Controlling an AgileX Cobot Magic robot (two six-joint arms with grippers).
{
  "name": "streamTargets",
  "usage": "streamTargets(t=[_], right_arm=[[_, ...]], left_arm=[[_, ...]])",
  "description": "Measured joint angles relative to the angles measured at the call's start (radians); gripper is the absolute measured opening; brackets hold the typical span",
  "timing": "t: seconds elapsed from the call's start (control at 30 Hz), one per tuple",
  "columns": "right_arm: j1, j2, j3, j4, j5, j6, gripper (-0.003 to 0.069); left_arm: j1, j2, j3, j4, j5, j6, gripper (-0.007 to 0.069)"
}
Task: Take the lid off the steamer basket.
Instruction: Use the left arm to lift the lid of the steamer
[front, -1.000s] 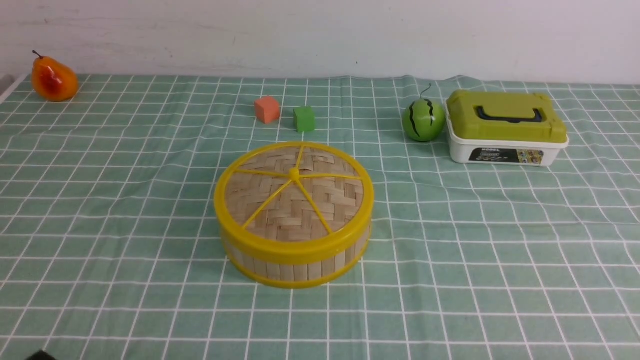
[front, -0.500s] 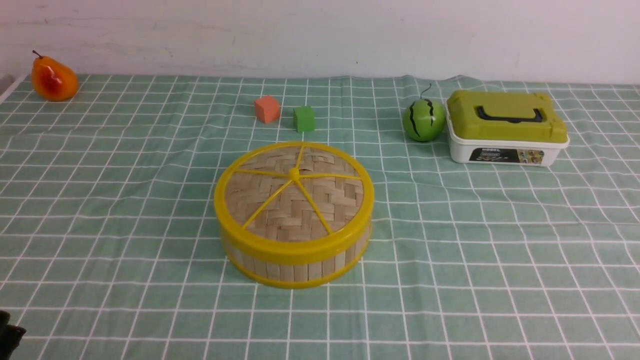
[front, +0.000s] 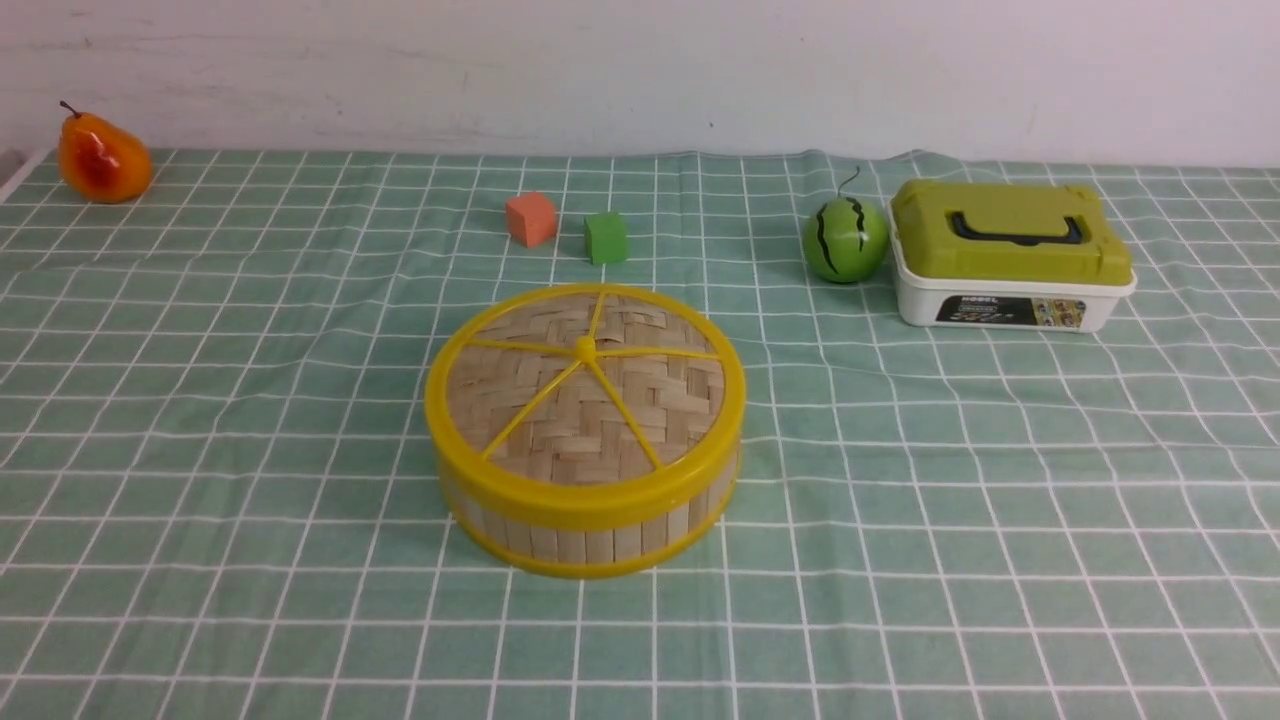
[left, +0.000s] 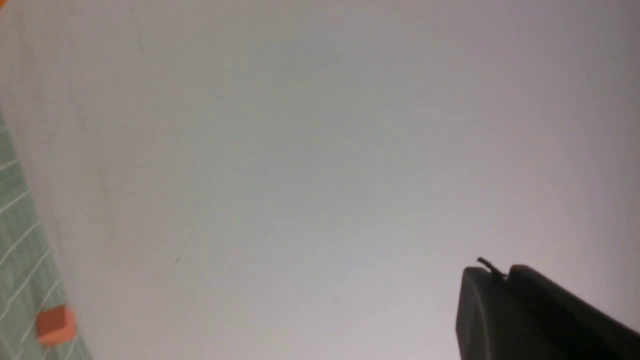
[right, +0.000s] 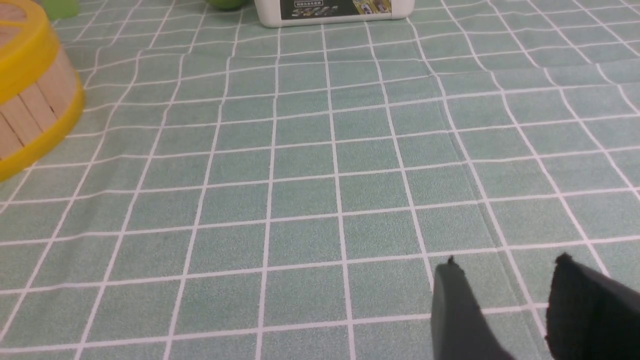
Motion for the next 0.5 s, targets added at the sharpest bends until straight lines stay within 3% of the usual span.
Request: streamTargets(t=[0.07, 0.23, 0.33, 0.37, 0.5], right_arm=[[0.000, 0.000, 0.000, 0.000, 0.000, 0.000, 0.0241], [0.000, 0.000, 0.000, 0.000, 0.000, 0.000, 0.0241], [0.000, 0.000, 0.000, 0.000, 0.000, 0.000, 0.0241], [0.000, 0.000, 0.000, 0.000, 0.000, 0.000, 0.0241], [0.000, 0.000, 0.000, 0.000, 0.000, 0.000, 0.0241]], left_arm=[[0.000, 0.096, -0.091, 0.025, 0.064, 0.000, -0.0013], [0.000, 0.411, -0.344, 0.097, 0.415, 0.077, -0.0013], [0.000, 0.672, -0.566, 0.187, 0.780, 0.181, -0.0013], [0.000, 0.816, -0.707, 0.238, 0.989, 0.247, -0.0013], [0.000, 1.086, -0.932, 0.293, 1.214, 0.365, -0.0013]])
